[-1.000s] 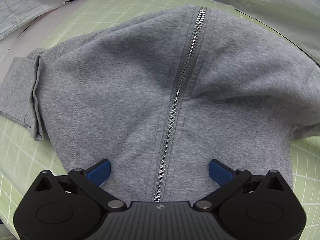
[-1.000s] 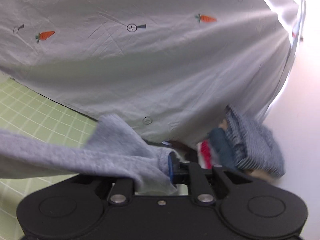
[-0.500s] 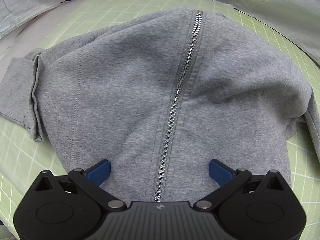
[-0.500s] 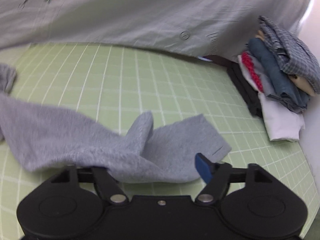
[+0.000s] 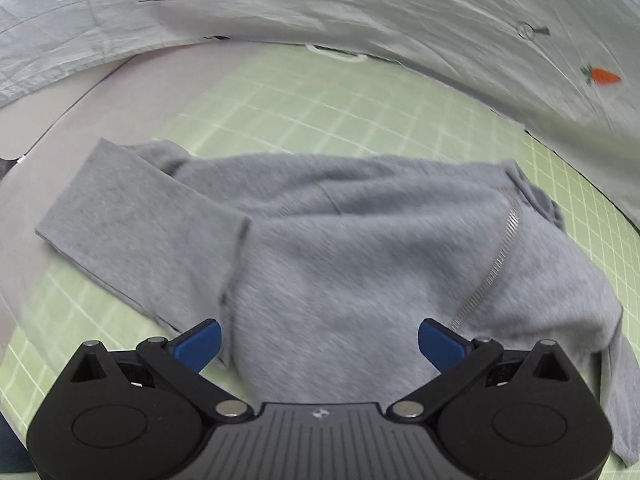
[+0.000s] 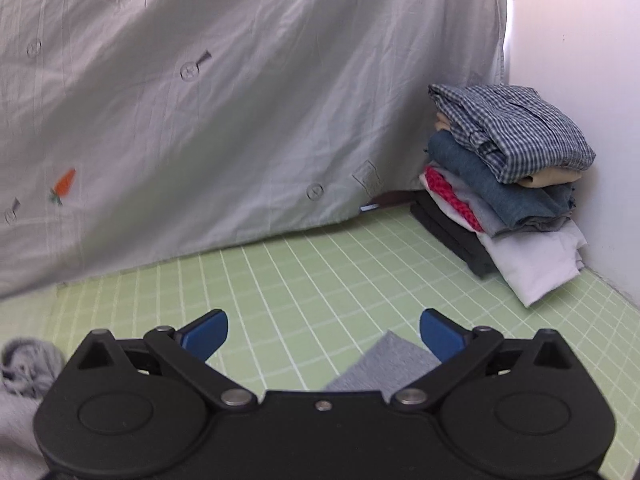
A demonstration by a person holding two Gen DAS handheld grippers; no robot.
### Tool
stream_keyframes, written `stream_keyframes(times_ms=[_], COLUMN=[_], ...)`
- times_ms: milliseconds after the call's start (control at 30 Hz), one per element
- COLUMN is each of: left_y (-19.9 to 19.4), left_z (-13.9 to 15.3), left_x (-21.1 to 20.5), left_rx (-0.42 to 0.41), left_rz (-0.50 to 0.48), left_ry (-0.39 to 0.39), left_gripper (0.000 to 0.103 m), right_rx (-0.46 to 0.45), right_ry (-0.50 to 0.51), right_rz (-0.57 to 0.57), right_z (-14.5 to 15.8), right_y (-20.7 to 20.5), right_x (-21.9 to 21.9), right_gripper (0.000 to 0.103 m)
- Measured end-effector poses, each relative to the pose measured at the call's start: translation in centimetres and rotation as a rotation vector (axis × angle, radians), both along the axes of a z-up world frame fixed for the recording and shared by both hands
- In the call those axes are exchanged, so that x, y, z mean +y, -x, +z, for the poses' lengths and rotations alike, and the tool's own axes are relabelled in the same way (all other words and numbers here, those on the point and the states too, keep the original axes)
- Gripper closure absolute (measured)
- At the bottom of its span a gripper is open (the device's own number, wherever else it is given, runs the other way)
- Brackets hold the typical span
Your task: Fold clothes
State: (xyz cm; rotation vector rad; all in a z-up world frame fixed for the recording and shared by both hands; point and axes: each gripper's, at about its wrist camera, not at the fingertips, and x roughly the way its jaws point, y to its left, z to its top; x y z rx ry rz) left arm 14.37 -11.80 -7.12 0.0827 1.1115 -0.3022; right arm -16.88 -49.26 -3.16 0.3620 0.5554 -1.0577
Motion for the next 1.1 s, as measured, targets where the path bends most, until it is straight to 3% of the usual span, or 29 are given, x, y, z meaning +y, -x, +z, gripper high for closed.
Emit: stream_keyframes(times_ms=[200,367,500,767,933,1000,1067,1100], left_y=[-3.4,-5.3,-5.8,-6.5,-6.6,-6.5,-6.5,-6.6], left_z=[-1.4,-3.5,-4.8,-6.3,-6.4,-6.4,-6.5,-6.5], left_x=[0.1,1.3,1.1,0.6,0.7,0.9,0.9,0.9], left_rx=[-0.061,0.014,0.034,0.05,0.054,0.054,0.059,0.065], left_rz=[-0.034,-0.041,-0.088,-0.142,-0.146,-0.151,-0.15,-0.15], left_ry=[-0.126,-0.066,-0.081,-0.114,-0.111,-0.111,-0.112,-0.115], left_gripper=[0.0,0.0,0.0,0.0,0.0,0.0,0.0,0.0], right_rx=[-0.018,-0.032,0.017,-0.016,0.061,0.064,0.073,0.077], right_ry=[-0.111,-0.203,-0.251,-0.401,-0.481,-0.49,-0.484,-0.482], right_rz=[0.183,0.336,0.464,0.649,0.653,0.654,0.685,0.716], right_z=[-1.6,-2.9,-5.2,-8.2,-10.2,-10.5,-10.3,-10.2], right_y=[-5.6,-10.3,-16.1,-24.8,-27.6,-27.7,-27.8,-27.8], right_x=[0.9,1.6,3.8,7.0,7.5,7.5,7.6,7.7], right_gripper=[0.0,0.0,0.0,0.0,0.001,0.004,0.019,0.041])
